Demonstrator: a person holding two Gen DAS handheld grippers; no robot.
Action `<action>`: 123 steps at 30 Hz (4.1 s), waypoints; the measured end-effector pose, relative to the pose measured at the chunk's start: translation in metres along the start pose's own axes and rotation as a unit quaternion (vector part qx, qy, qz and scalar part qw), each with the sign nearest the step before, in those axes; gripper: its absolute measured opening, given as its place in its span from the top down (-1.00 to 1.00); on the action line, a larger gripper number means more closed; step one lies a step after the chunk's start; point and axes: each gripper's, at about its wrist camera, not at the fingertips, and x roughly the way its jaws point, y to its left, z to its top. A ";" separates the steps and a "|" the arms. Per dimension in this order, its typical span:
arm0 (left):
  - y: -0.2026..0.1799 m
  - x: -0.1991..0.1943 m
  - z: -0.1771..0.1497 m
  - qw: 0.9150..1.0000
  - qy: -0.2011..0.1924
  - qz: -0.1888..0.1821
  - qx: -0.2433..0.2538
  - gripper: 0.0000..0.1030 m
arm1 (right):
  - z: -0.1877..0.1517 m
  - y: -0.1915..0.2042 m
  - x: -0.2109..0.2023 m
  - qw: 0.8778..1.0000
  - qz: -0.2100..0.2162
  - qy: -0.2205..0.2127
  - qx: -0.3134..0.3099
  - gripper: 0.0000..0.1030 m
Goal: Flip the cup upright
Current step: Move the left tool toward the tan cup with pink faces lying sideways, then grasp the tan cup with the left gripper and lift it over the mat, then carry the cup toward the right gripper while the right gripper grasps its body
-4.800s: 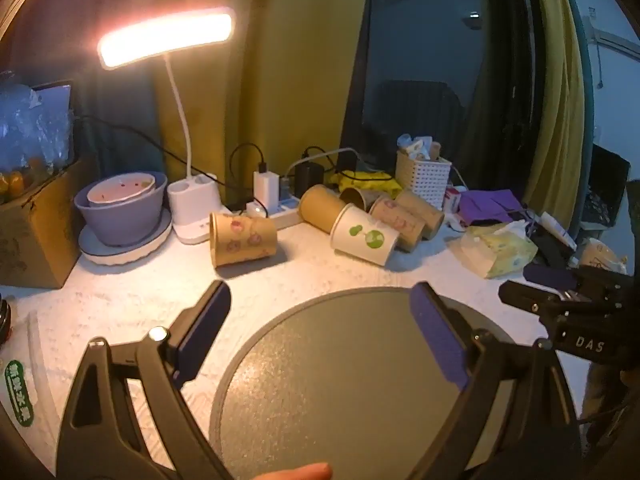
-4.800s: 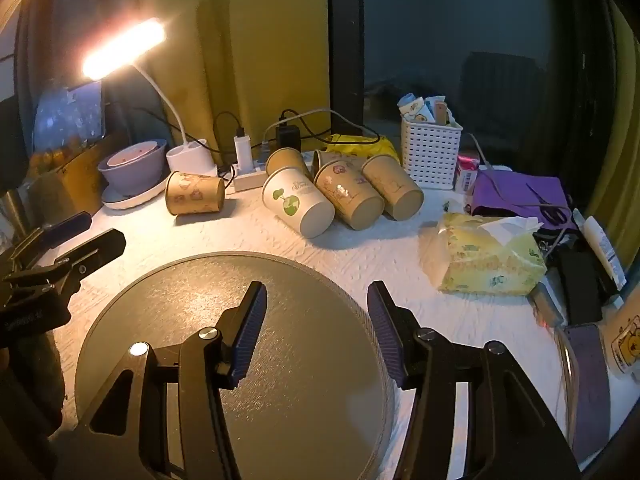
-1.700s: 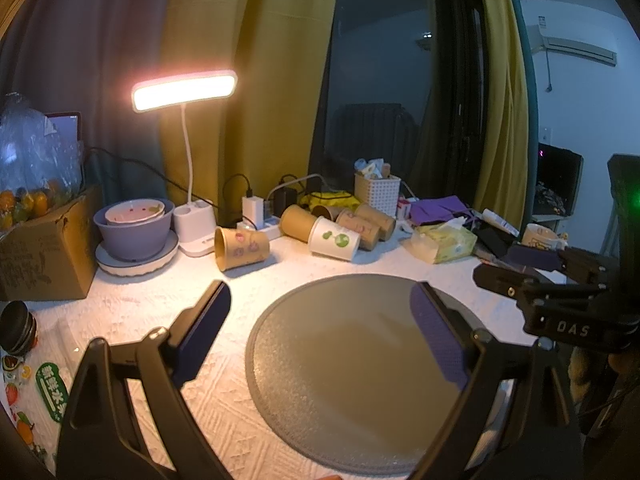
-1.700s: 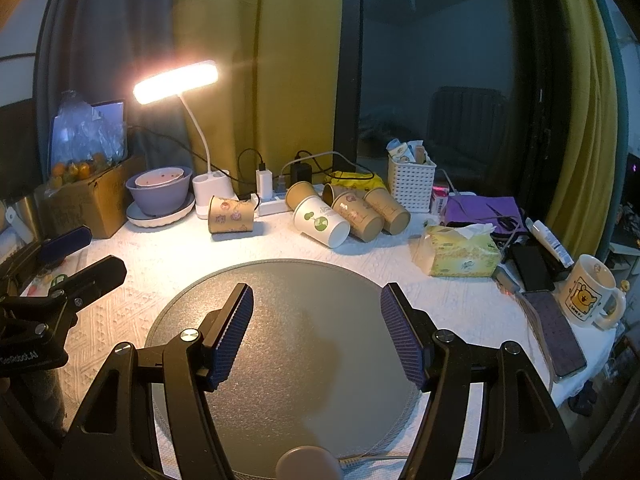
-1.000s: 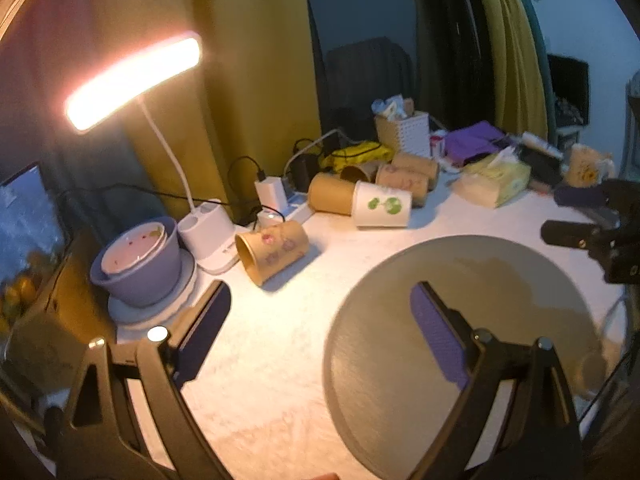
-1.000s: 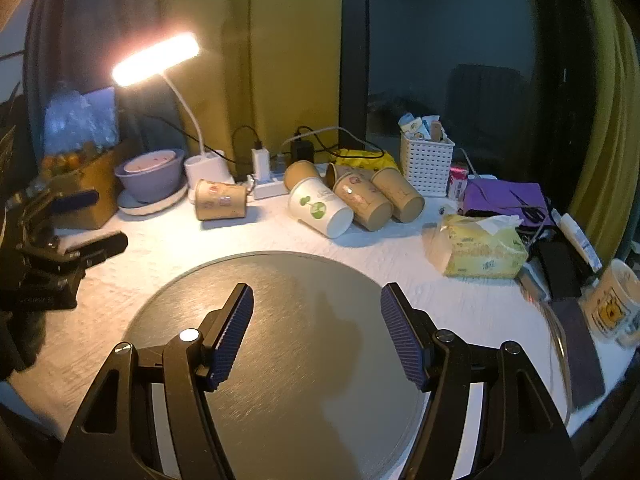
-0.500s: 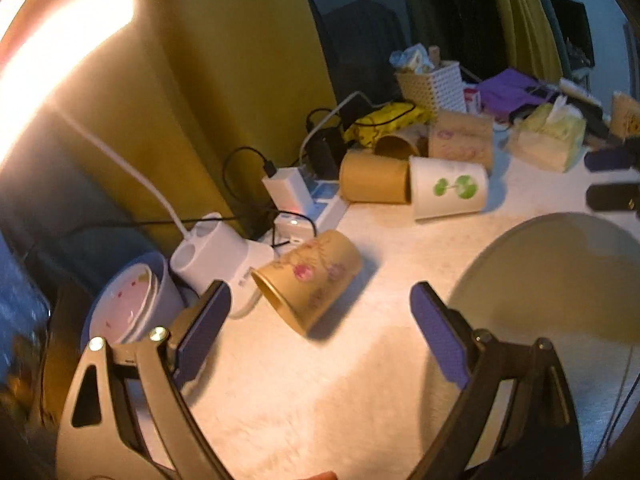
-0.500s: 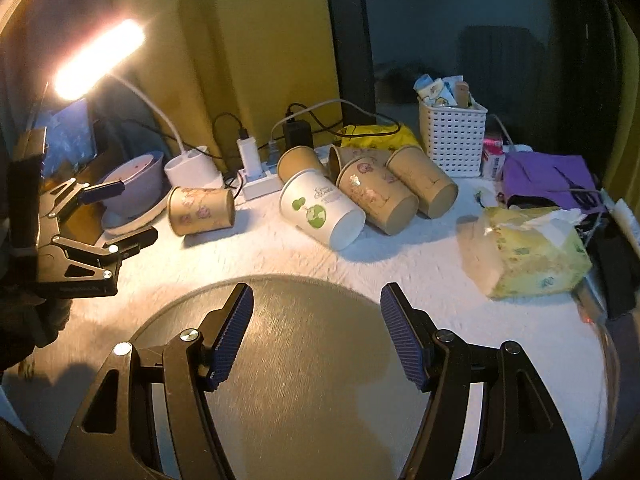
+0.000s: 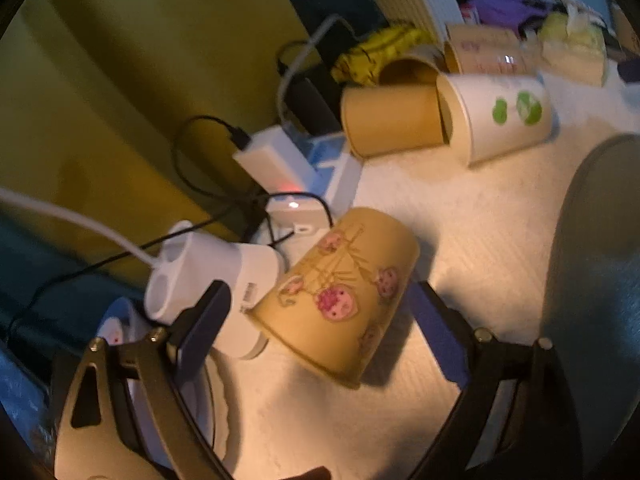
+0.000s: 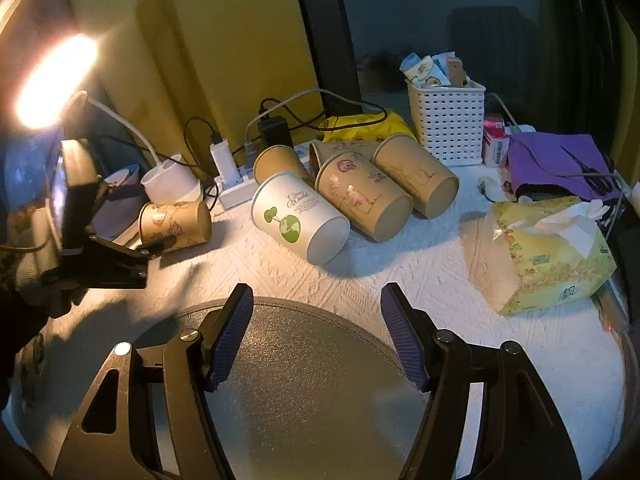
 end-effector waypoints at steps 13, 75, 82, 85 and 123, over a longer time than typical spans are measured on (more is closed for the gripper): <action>-0.010 0.019 0.003 0.998 0.020 -0.006 0.053 -0.63 | -0.003 -0.015 -0.006 1.000 -0.005 -0.001 0.015 -0.35; -0.183 -0.170 -0.015 0.928 -0.051 -0.364 -0.056 -0.79 | -0.140 0.001 -0.105 0.998 -0.061 0.026 -0.009 -0.35; -0.165 -0.180 -0.037 0.937 -0.050 -0.337 -0.075 -0.79 | -0.143 0.019 -0.110 0.997 -0.058 0.031 -0.033 -0.35; -0.155 -0.183 -0.051 0.940 -0.044 -0.325 -0.091 -0.79 | -0.147 0.028 -0.113 0.997 -0.058 0.036 -0.044 -0.35; -0.091 -0.198 -0.135 0.909 -0.108 -0.261 -0.306 -0.79 | -0.083 0.131 -0.042 0.900 -0.013 0.238 -0.364 -0.45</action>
